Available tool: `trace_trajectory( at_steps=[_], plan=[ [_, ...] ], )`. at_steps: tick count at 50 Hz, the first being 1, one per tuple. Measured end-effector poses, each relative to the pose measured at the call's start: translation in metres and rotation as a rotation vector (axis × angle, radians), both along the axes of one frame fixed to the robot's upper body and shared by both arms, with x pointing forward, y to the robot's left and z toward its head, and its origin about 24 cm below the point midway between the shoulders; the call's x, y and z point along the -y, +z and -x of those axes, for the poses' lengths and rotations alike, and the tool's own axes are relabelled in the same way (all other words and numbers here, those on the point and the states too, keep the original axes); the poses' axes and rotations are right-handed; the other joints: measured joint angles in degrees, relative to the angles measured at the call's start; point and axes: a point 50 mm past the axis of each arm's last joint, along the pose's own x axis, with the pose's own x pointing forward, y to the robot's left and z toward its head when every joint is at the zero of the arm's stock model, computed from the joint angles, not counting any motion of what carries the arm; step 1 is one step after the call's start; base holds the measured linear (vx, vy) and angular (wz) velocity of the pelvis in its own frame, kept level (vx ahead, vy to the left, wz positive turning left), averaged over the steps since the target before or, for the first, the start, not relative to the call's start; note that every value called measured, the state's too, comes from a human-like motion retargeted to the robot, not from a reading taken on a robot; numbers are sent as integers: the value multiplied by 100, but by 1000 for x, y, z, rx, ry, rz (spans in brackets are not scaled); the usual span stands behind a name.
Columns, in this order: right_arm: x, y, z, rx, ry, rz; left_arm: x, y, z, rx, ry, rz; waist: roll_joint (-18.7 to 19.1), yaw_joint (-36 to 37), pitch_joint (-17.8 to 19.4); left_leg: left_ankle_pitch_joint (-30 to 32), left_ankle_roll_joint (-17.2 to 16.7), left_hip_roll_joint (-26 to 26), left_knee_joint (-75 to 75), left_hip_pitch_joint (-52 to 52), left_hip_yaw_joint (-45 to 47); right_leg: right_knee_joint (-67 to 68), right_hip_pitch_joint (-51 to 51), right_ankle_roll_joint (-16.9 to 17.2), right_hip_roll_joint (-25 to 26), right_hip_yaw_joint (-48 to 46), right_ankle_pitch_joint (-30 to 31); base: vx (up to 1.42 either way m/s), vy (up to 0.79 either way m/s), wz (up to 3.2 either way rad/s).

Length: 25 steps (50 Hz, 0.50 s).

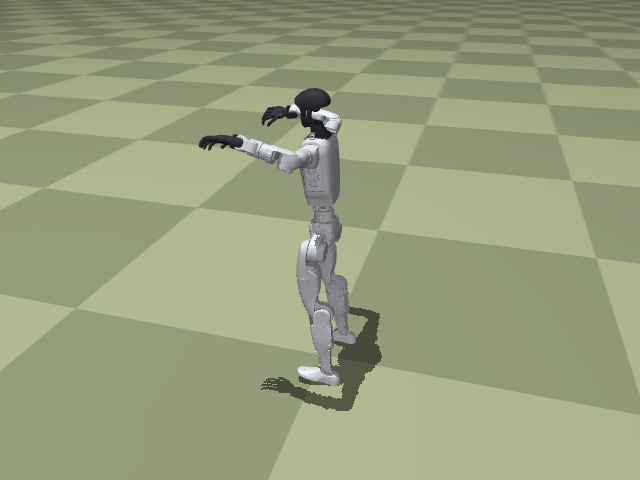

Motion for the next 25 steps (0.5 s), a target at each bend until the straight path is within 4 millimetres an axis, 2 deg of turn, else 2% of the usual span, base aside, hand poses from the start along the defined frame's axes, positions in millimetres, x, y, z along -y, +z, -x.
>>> trace_trajectory(
  at_steps=[5,10,17,25],
  plan=[
    [5,0,-1,8,-16,-11,-2,-5,-2,-13,-2,23,2,-17,-13,-4,-6,7,8,9,16,0,4,-5,7,14,6,0,0,0],
    [9,-3,-2,0,-34,-14,-13,-6,-4,20,26,77,-14,-40,-34,-8,-26,21,12,12,31,-3,3,-18,21,28,8,0,0,0],
    [14,-4,-1,-13,-63,11,-44,-4,-7,73,157,126,-21,-41,-75,-15,-56,51,-7,21,80,-24,-12,-33,52,65,21,0,0,0],
    [22,5,2,26,-111,3,-78,-12,-9,15,338,185,16,-44,-62,-23,-55,65,-7,35,121,-38,-16,-31,67,104,36,0,0,0]
  ],
)
